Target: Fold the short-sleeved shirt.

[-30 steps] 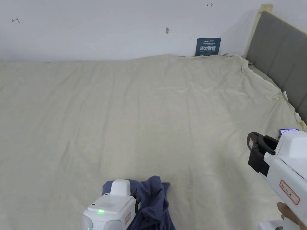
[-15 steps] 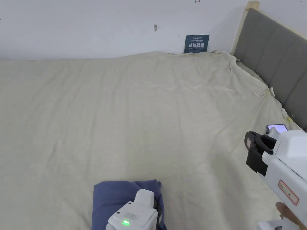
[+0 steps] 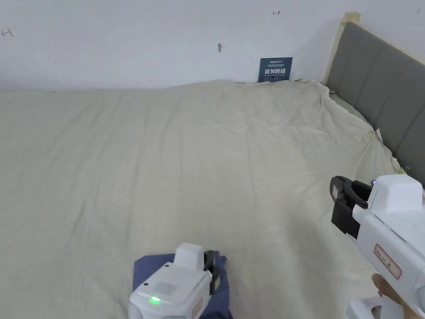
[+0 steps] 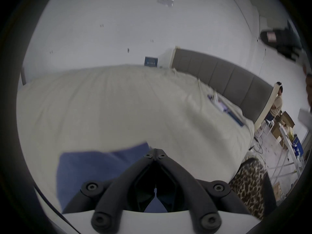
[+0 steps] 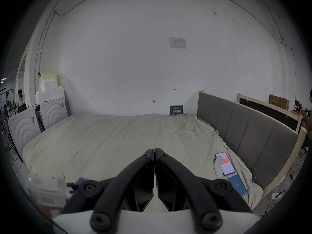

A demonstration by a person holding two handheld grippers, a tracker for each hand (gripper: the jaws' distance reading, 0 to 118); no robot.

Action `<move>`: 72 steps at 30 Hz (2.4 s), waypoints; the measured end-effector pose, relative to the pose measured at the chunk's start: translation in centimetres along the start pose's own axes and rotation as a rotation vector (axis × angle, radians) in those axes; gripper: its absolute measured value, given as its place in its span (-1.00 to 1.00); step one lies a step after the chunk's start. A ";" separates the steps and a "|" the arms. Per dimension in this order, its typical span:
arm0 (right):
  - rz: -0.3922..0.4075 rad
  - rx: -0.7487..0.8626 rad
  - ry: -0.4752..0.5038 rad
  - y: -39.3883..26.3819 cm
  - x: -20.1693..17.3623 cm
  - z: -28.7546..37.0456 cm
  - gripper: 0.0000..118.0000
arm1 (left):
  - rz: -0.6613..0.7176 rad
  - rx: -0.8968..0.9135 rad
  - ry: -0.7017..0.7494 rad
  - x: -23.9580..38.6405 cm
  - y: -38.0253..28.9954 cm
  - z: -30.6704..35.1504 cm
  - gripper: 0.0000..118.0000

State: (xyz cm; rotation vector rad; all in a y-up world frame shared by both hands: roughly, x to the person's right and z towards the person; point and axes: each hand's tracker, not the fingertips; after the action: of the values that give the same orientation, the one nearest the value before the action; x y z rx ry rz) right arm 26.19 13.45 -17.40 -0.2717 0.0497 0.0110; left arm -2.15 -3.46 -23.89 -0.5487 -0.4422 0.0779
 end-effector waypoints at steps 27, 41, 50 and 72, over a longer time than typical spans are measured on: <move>-0.005 0.217 0.057 2.2 -7.3 -0.4 -1.00 | -0.034 0.485 0.525 -12.7 11.4 17.9 -1.00; -0.016 0.147 0.079 -0.4 -9.1 -2.2 -1.00 | -0.010 0.461 0.508 -13.0 10.8 17.2 -1.00; -0.037 -0.085 0.160 -9.0 -13.6 -6.7 -1.00 | 0.015 0.391 0.465 -13.6 9.2 15.5 -1.00; -0.124 -0.414 0.155 -24.7 -17.1 -13.9 -1.00 | 0.130 0.190 0.339 -15.6 5.2 10.7 -0.97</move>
State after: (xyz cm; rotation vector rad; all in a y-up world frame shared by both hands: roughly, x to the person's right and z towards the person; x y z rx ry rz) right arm 8.92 -14.11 -23.27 -0.6891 0.1852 -0.1245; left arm -20.58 3.24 -24.43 -0.3924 -0.0671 0.1471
